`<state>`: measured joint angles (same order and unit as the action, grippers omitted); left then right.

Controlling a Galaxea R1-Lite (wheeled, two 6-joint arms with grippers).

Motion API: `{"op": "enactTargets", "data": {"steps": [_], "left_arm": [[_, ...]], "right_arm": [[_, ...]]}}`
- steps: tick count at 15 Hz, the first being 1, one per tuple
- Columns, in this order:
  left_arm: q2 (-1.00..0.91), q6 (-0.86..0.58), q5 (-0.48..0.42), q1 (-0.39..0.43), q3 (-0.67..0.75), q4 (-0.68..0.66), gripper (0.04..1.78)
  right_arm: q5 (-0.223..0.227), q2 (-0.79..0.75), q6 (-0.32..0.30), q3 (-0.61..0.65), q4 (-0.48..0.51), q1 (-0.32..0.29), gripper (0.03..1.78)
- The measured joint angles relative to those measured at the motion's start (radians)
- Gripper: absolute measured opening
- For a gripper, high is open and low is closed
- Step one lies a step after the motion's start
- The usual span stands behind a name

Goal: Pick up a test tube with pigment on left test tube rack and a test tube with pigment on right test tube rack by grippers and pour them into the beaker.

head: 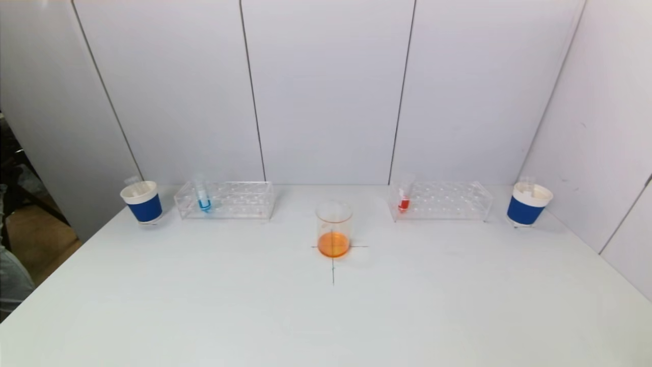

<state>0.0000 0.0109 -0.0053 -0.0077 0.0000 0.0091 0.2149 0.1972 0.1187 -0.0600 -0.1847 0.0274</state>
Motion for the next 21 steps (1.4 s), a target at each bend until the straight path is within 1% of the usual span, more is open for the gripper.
{"op": "enactTargets", "data": {"steps": [3, 5, 6, 7, 8, 9, 10, 11, 13, 15, 18, 21], "left_arm": [[0.0, 0.0, 0.0, 0.0, 0.0, 0.0, 1.76], [0.0, 0.0, 0.0, 0.0, 0.0, 0.0, 1.76], [0.0, 0.0, 0.0, 0.0, 0.0, 0.0, 1.76], [0.0, 0.0, 0.001, 0.0, 0.0, 0.0, 1.76], [0.0, 0.0, 0.0, 0.0, 0.0, 0.0, 1.76], [0.0, 0.0, 0.0, 0.0, 0.0, 0.0, 1.76], [0.0, 0.0, 0.0, 0.0, 0.0, 0.0, 1.76], [0.0, 0.0, 0.0, 0.0, 0.0, 0.0, 1.76], [0.0, 0.0, 0.001, 0.0, 0.0, 0.0, 1.76], [0.0, 0.0, 0.0, 0.0, 0.0, 0.0, 1.76], [0.0, 0.0, 0.001, 0.0, 0.0, 0.0, 1.76], [0.0, 0.0, 0.0, 0.0, 0.0, 0.0, 1.76]], "right_arm": [[-0.011, -0.127, -0.015, 0.016, 0.106, -0.02, 1.77], [-0.015, -0.169, -0.068, 0.025, 0.114, -0.024, 1.77], [-0.036, -0.181, -0.084, 0.029, 0.116, -0.024, 1.77], [-0.076, -0.189, -0.088, 0.031, 0.121, -0.024, 1.77], [-0.128, -0.194, -0.087, 0.036, 0.124, -0.025, 1.77], [-0.174, -0.196, -0.072, 0.047, 0.134, -0.025, 1.77], [-0.21, -0.197, -0.055, 0.054, 0.165, -0.025, 1.77], [-0.216, -0.198, -0.06, 0.057, 0.184, -0.025, 1.77], [-0.204, -0.199, -0.108, 0.059, 0.177, -0.025, 1.77], [-0.202, -0.199, -0.103, 0.06, 0.177, -0.025, 1.77], [-0.2, -0.199, -0.141, 0.06, 0.176, -0.025, 1.77], [-0.2, -0.199, -0.151, 0.06, 0.174, -0.025, 1.77]]}}
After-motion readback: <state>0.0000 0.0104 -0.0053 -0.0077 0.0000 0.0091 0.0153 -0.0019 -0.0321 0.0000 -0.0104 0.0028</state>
